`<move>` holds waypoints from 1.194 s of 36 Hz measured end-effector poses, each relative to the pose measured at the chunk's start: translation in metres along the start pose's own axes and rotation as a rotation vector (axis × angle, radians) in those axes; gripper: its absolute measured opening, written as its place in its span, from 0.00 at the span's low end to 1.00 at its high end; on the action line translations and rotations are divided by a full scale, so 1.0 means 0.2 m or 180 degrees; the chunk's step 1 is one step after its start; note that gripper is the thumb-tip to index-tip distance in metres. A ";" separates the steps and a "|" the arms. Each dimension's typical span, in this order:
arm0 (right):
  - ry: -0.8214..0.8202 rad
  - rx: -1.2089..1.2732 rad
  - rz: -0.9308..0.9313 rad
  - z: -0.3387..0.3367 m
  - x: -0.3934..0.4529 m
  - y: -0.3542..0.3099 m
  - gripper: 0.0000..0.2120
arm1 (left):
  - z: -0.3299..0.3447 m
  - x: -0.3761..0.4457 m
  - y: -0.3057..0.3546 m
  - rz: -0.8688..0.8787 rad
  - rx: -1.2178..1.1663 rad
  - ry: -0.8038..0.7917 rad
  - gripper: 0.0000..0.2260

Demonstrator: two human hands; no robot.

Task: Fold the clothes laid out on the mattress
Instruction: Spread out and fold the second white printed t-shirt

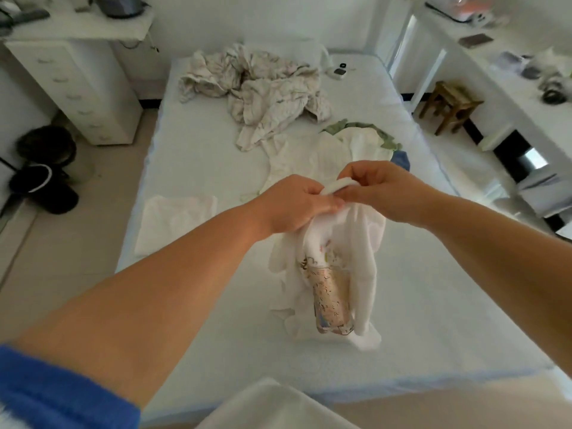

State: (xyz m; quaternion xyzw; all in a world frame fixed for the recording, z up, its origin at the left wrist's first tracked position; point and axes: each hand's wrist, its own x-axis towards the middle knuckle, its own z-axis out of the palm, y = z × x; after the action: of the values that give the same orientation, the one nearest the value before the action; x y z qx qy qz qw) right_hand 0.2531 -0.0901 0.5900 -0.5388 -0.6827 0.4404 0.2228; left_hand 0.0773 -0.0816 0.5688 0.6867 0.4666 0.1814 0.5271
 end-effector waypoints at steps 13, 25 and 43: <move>0.1533 0.0488 0.0180 0.25 -0.09 0.04 0.11 | -0.12 -0.03 0.00 -0.0535 -0.2633 0.0297 0.15; 0.0705 0.0792 0.0046 0.22 -0.01 -0.13 0.10 | -0.24 -0.06 0.19 0.0255 -0.1469 0.0523 0.07; 0.1390 0.3659 -0.0036 -0.08 0.05 -0.30 0.15 | 0.03 -0.15 -0.31 -0.0848 0.0443 -0.0406 0.21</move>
State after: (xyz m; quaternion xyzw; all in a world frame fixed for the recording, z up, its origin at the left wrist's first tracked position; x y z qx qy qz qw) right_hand 0.2296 -0.0760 0.6475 -0.4067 -0.2774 0.6163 0.6146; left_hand 0.0383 -0.1098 0.5193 0.6637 0.5306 0.0331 0.5262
